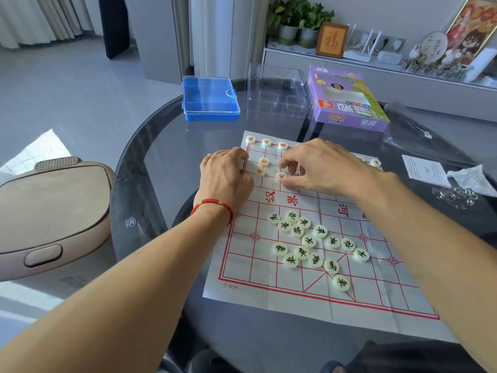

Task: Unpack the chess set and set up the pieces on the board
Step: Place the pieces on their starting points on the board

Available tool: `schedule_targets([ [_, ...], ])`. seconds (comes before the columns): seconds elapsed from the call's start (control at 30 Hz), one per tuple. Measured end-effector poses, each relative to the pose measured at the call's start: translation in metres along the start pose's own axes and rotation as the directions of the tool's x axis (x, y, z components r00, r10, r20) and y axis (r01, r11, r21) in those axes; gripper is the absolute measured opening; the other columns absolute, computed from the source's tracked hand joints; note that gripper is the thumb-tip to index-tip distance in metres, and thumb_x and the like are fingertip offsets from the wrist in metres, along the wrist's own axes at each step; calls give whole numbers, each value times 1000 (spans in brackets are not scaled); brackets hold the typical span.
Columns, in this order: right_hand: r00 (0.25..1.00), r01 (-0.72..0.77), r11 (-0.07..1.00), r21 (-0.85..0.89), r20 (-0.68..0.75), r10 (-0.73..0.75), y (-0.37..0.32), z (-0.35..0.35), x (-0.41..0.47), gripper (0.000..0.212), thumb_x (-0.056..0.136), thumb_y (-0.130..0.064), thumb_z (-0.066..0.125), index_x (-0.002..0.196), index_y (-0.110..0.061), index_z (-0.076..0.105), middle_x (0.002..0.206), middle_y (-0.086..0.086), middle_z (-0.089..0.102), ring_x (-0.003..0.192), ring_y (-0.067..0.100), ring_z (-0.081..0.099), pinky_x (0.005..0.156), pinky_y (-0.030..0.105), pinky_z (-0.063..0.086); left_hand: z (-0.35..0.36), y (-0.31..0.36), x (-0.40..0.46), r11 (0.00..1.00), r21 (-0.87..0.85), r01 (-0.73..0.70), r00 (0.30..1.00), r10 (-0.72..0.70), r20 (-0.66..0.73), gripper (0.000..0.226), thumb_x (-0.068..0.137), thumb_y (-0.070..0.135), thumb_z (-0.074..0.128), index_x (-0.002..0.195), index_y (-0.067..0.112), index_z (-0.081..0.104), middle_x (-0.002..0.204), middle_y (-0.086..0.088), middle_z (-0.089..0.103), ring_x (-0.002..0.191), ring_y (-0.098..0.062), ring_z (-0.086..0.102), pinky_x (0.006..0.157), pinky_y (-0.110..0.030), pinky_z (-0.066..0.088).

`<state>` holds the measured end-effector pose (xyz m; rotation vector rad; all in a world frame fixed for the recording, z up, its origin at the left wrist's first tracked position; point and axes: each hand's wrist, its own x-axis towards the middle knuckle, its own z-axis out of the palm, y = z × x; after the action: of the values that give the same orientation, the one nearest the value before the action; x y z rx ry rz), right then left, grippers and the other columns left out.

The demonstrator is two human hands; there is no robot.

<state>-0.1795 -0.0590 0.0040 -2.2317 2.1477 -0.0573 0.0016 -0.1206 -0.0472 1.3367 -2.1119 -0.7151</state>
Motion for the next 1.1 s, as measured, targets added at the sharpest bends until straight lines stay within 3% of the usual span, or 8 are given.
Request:
schedule_targets([
  [0.17,990,77,997,32,-117,-73,-14,3,13,29,92,-45,71,116,-30,70,100,-14,62,83,8,51,74,29,40,2,-1,0,1000,-19,4,1000,-4,-24,30,93,7,48,116,17,65,118,-6,67,102,-28,62,102,-48,49],
  [0.3,994,92,995,24,-69,-91,-25,8,27,26,93,-42,70,117,-30,71,103,-11,64,93,14,56,76,32,43,1,0,1,999,-35,21,998,-22,-52,33,95,5,42,116,16,65,118,-9,68,102,-28,62,100,-48,49],
  [0.43,995,89,996,17,-44,-88,-30,12,33,16,91,-39,69,104,-30,73,98,-12,59,95,17,58,78,36,49,1,-1,1,996,-84,41,997,-47,-67,37,93,5,40,116,17,65,119,-9,67,106,-30,60,94,-48,53],
  [0.6,990,144,984,105,-27,-142,-38,13,41,15,89,-25,70,104,-26,73,97,-11,67,84,11,57,82,37,53,-5,-2,0,983,-149,104,983,-125,-137,40,91,0,39,118,12,66,121,-11,65,112,-27,53,88,-28,39],
  [0.73,989,142,982,126,-62,-135,-40,16,44,27,91,-20,69,116,-28,68,112,-11,66,86,7,50,83,33,50,-8,-1,-2,971,-199,134,971,-169,-169,37,94,-1,40,118,13,65,123,-10,62,116,-26,50,93,-32,43],
  [0.9,989,87,996,35,-122,-82,-41,20,40,25,93,-44,67,110,-26,68,105,-6,63,96,19,58,79,35,49,-6,-3,0,967,-204,153,966,-190,-174,39,93,-3,42,118,17,64,123,-6,60,117,-24,49,97,-36,46],
  [1.1,992,103,994,30,-77,-101,-47,21,42,14,93,-34,63,105,-31,69,105,-7,62,105,20,59,85,45,54,-4,-5,1,968,-203,147,964,-186,-189,36,94,-2,43,116,18,65,121,-6,61,114,-24,50,97,-38,49],
])
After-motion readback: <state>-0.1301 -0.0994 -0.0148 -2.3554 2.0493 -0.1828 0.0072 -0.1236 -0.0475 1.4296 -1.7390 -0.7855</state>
